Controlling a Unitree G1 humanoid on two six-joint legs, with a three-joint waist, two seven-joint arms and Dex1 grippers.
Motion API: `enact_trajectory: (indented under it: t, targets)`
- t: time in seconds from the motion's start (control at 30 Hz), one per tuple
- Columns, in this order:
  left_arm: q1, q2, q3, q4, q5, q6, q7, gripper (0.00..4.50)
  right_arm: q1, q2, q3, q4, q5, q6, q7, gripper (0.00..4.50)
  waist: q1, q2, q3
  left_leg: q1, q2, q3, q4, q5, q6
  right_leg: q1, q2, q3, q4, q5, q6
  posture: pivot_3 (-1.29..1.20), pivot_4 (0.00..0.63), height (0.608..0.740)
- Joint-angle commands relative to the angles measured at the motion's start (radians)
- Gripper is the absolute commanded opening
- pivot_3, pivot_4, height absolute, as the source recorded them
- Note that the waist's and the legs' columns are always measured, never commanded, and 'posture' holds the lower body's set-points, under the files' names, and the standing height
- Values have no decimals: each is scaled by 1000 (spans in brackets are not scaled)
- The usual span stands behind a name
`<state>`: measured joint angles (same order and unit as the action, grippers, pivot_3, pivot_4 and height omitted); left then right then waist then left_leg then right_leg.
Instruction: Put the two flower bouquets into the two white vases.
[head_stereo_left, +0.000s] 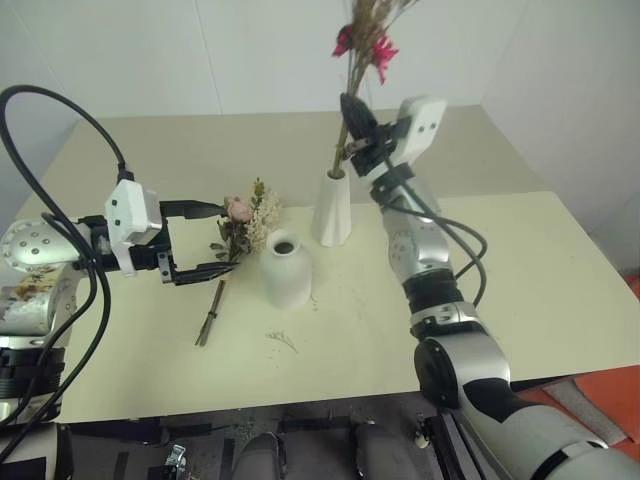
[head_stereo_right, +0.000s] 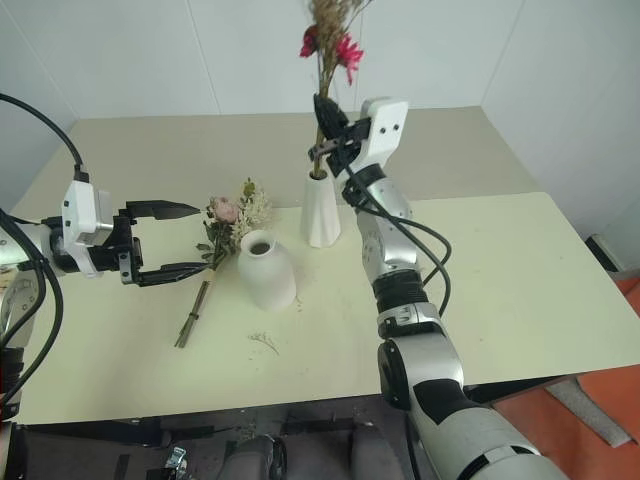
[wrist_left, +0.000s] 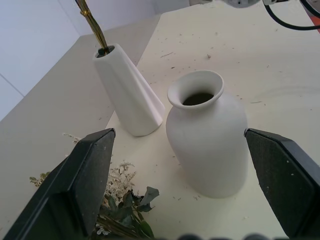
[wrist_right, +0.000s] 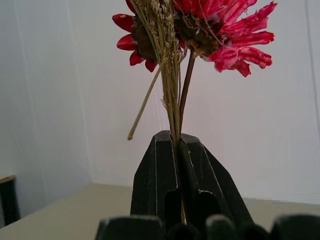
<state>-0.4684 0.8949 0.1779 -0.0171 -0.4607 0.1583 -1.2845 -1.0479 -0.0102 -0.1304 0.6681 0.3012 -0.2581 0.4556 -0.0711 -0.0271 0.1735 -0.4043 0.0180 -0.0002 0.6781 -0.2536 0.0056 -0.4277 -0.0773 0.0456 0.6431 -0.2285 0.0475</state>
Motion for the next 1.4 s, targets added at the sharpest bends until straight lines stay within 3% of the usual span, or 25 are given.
enact_trajectory:
  t: [0.03,0.1,0.23,0.57,0.9,1.07,1.2,1.4]
  targets:
    - [-3,12,25,-30,-14,-3,9,4500,-10,4,19,-30,-14,-32,25,36,1,0,0,0,0,0,0,0,0,0,0,0,0,0,0,0,150,740]
    - [1,13,27,-35,-15,-2,10,4500,-3,4,29,-15,-35,-40,21,36,1,0,0,0,0,0,0,0,0,0,0,0,0,0,0,0,150,740]
    - [7,17,32,-34,-16,-8,8,4500,14,6,31,-7,-46,-46,20,1089,1,0,0,0,0,0,0,0,0,0,0,0,0,0,0,0,150,740]
    - [9,14,27,-36,-19,-7,18,4500,56,13,33,-48,-41,-32,14,4488,1,0,0,0,0,0,0,0,0,0,0,0,0,0,0,0,150,740]
    - [41,5,49,-36,-32,7,43,4500,128,-8,45,-168,-48,16,-10,4488,1,0,0,0,0,0,0,0,0,0,0,0,0,0,0,0,150,740]
    - [160,-8,135,-97,21,92,251,4500,273,-64,46,-434,-11,144,-9,4488,3,0,0,0,0,-3,0,0,0,-1,-1,0,1,0,0,0,150,740]
    - [243,-1,159,-183,117,232,454,4500,391,-157,45,-697,21,359,-30,4488,9,0,0,0,0,-6,0,0,0,-1,-1,0,1,0,0,0,150,740]
    - [152,-13,100,-243,77,603,605,4500,521,-429,90,-1036,-2,718,25,4488,32,0,0,1,0,-6,0,0,0,1,0,-1,2,0,0,0,150,740]
